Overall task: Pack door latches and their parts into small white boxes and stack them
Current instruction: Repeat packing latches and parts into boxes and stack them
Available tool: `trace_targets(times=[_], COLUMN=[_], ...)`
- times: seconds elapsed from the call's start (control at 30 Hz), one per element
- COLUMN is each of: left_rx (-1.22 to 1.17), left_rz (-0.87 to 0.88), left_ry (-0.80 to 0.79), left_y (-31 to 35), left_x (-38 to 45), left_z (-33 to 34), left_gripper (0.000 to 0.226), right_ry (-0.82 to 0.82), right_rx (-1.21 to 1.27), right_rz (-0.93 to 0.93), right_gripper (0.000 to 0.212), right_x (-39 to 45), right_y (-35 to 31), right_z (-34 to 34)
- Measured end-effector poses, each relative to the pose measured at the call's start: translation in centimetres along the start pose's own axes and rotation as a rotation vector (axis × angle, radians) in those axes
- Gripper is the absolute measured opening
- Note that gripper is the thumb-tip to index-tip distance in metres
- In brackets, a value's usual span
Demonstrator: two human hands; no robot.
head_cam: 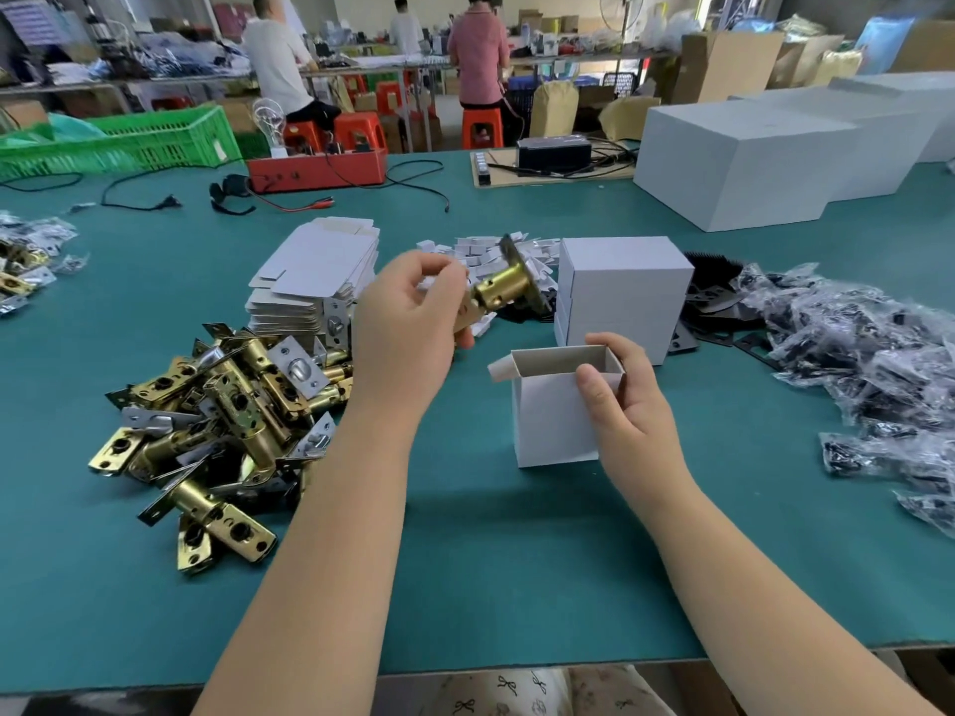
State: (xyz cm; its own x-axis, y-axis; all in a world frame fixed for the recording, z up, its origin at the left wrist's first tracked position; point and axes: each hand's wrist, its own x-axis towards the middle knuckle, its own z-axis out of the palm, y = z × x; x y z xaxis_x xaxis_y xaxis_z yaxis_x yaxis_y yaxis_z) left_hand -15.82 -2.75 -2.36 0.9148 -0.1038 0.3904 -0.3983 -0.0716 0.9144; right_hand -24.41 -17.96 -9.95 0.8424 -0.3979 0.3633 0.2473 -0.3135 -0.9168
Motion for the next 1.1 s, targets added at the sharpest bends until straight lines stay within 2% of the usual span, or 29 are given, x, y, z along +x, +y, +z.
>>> trace_targets(times=[0.1,0.2,0.3,0.43,0.7,0.87,1.0,1.1], left_rx=[0.149,0.417,0.636,0.64,0.675,0.639,0.705,0.768], left_rz=[0.232,0.488,0.617,0.625,0.578,0.66,0.751,0.718], left_ry=[-0.038,-0.154,-0.232,-0.252,-0.195,-0.149,-0.203,-0.203], left_y=[2.0,3.1,3.1,2.7,2.5,2.6,2.2,1.8], left_x=[0.1,-0.3,-0.9,-1.4,-1.1,-1.2,-1.5,-1.5], left_z=[0.2,0.6,1.0,0.7,0.3,0.8,0.8,0.5], left_gripper=[0.013,0.014,0.02,0.021,0.021,0.023,0.019,0.018], right_ry=[-0.004,0.007,0.001,-0.009,-0.027,-0.033,-0.025,-0.027], right_rx=[0.011,0.009,-0.004,-0.002,0.006,0.04,0.047,0.045], right_rz=[0.008,0.005,-0.008,-0.019,0.002,-0.008,-0.02,-0.015], right_gripper=[0.023,0.023,0.023,0.023,0.027,0.023,0.021,0.022], right_x=[-0.1,-0.1,0.0,0.1,0.0,0.0,0.0,0.0], right_y=[0.0,0.1,0.2,0.4,0.6,0.3,0.3,0.4], right_z=[0.0,0.0,0.0,0.0,-0.1,0.0,0.1,0.1])
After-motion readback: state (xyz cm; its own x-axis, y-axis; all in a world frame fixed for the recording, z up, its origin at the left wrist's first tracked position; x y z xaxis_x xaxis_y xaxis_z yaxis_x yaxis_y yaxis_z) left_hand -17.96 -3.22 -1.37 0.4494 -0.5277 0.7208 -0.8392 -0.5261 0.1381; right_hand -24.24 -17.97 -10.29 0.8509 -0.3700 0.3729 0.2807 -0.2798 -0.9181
